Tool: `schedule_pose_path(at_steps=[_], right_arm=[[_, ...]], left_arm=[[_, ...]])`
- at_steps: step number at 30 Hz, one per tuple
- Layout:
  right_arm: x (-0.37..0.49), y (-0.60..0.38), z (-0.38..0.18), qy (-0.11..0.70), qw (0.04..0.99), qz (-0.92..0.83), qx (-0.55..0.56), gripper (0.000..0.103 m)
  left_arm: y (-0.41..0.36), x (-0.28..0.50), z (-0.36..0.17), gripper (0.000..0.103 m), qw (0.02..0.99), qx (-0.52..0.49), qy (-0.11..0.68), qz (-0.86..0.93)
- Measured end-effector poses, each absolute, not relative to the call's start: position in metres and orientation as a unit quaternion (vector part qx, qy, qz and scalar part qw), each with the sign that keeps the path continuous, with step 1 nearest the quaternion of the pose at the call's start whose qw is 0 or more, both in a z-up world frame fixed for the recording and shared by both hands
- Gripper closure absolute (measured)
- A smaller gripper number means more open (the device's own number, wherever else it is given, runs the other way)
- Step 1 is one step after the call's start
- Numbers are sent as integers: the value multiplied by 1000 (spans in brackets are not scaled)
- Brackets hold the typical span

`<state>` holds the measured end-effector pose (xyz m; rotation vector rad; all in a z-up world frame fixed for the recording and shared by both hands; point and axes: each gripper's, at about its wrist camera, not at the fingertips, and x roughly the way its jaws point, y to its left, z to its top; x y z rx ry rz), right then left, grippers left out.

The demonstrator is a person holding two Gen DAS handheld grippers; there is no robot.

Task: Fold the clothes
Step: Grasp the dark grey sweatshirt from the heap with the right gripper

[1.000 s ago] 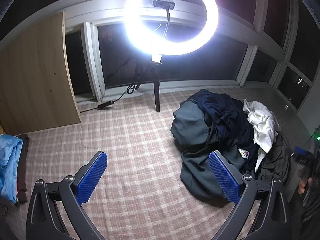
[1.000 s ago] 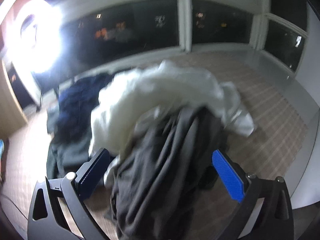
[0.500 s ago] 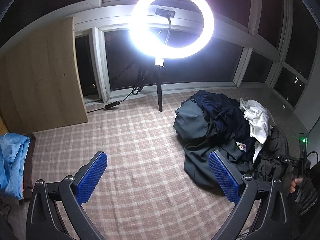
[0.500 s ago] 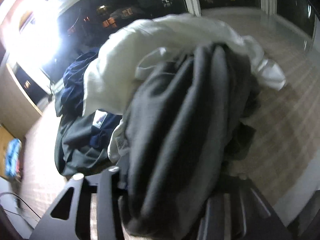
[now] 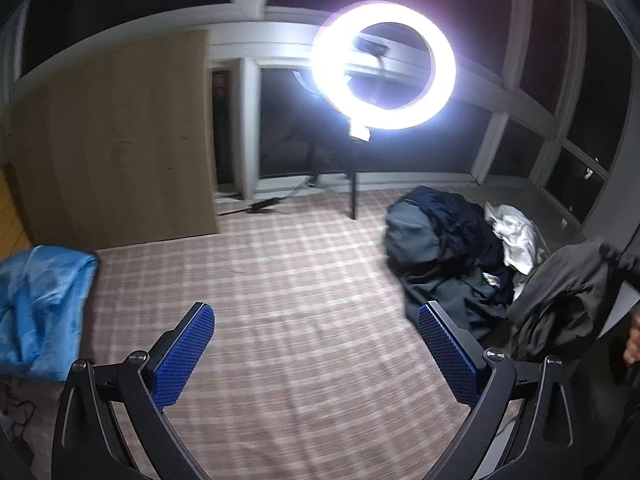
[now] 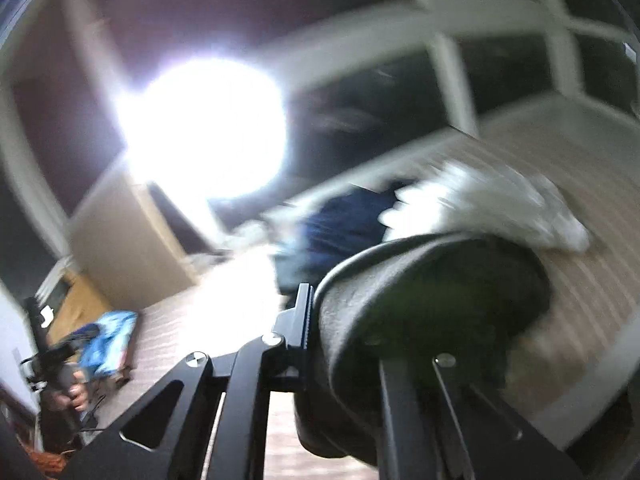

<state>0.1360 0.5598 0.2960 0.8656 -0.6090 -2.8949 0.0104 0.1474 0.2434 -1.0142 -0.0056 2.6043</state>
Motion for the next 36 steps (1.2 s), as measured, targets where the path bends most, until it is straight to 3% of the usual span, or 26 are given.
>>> schedule_pose_path(at_steps=[4,7,9,10,11,13,17,26,29,30,34,35,36], right_arm=[[91,476,311,-161,116,-937,287,94],[44,402,300,-180,205,-909,317,94],[13,346,285,-173,269,-879,353,78],[0,313,272,-150,304,-859,384,56],[-6,295,260,-124,300,-853,408,50],[-13,271,236,-70,268,-849,450,50],[-8,308,191,-94,219,-851,467,39],[-15,409,92,-132,63,-831,536,39],[-26,393,82,-143,103,-823,540,39],[-31,385,80,-145,124,-819,542,39],[-50,341,62,-102,173,-813,546,39],[-54,333,57,-93,180,-814,545,45],[-53,328,58,-93,189,-813,543,59]], left_arm=[[94,19,246,1,141,-349,-23,926],[53,27,245,1,102,-346,-38,932],[32,30,240,1,80,-354,-42,931],[23,30,237,1,71,-360,-43,929],[16,30,233,1,61,-367,-43,927],[4,32,223,1,50,-376,-41,924],[9,26,194,1,61,-408,-31,910],[120,-18,116,1,179,-488,10,854],[153,-32,98,1,205,-507,23,837],[161,-36,92,7,214,-514,24,830],[163,-37,79,61,225,-534,28,815],[159,-36,79,64,231,-535,19,812],[153,-34,81,71,234,-534,10,812]])
